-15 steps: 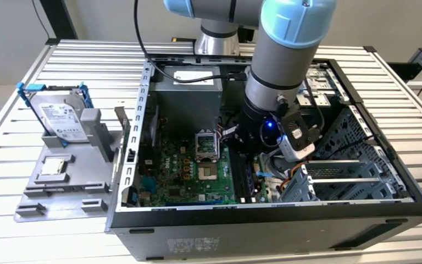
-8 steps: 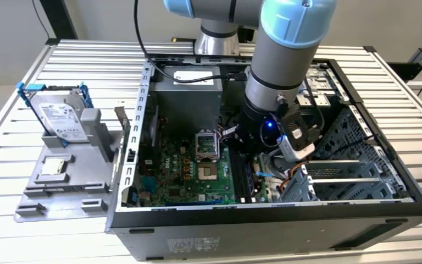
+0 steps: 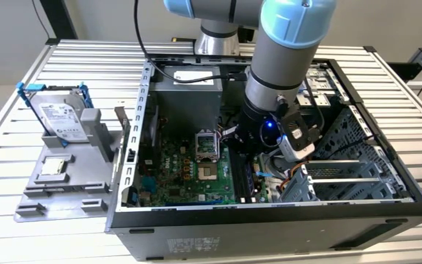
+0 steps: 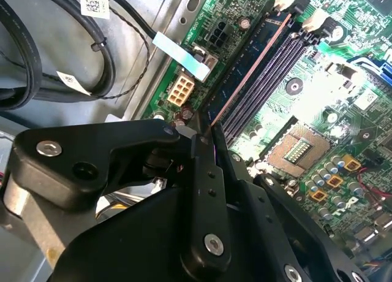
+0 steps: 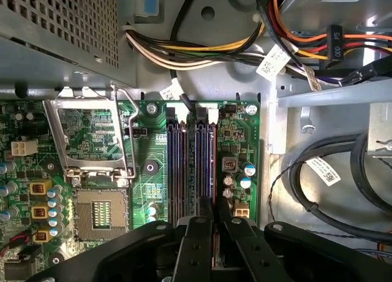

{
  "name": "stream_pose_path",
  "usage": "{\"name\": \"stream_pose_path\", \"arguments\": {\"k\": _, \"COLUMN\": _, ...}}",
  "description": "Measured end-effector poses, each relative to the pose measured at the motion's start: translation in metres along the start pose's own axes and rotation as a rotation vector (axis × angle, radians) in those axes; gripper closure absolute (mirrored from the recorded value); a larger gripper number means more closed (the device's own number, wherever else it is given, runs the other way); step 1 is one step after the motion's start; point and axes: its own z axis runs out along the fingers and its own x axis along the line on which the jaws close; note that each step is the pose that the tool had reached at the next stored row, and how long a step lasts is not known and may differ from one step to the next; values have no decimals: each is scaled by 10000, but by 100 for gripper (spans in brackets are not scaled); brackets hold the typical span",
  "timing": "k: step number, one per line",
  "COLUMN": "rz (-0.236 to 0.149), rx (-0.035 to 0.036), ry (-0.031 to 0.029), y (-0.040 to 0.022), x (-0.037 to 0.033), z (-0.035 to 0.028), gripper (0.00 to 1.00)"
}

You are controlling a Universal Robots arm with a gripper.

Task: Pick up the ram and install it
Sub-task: 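Insert the ram into the slot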

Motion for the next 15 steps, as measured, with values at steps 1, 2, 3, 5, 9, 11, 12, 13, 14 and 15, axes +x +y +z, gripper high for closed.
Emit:
{"name": "stream_pose_path", "arguments": {"k": 1, "rz": 0, "rx": 0, "ry": 0, "y": 0, "x": 0, "z": 1, "gripper": 100}}
{"name": "stream_pose_path", "arguments": {"k": 2, "rz": 0, "rx": -1, "ry": 0, "y": 0, "x": 0, "z": 1, "gripper": 100}}
{"name": "stream_pose_path", "arguments": {"k": 3, "rz": 0, "rx": 0, "ry": 0, "y": 0, "x": 0, "z": 2, "gripper": 100}}
{"name": "stream_pose_path", "arguments": {"k": 5, "rz": 0, "rx": 0, "ry": 0, "y": 0, "x": 0, "z": 3, "gripper": 100}}
{"name": "stream_pose_path", "arguments": {"k": 9, "rz": 0, "rx": 0, "ry": 0, "y": 0, "x": 0, "z": 6, "gripper": 100}}
{"name": "stream_pose_path", "arguments": {"k": 11, "rz": 0, "rx": 1, "ry": 0, "y": 0, "x": 0, "z": 7, "gripper": 100}}
{"name": "stream_pose_path", "arguments": {"k": 12, "rz": 0, "rx": 0, "ry": 0, "y": 0, "x": 0, "z": 8, "gripper": 100}}
{"name": "stream_pose_path", "arguments": {"k": 13, "rz": 0, "rx": -2, "ry": 0, "y": 0, "x": 0, "z": 9, "gripper": 100}}
{"name": "stream_pose_path", "arguments": {"k": 14, "rz": 0, "rx": -2, "ry": 0, "y": 0, "x": 0, "z": 9, "gripper": 100}}
{"name": "stream_pose_path", "arguments": {"k": 15, "rz": 0, "rx": -1, "ry": 0, "y": 0, "x": 0, "z": 10, "gripper": 100}}
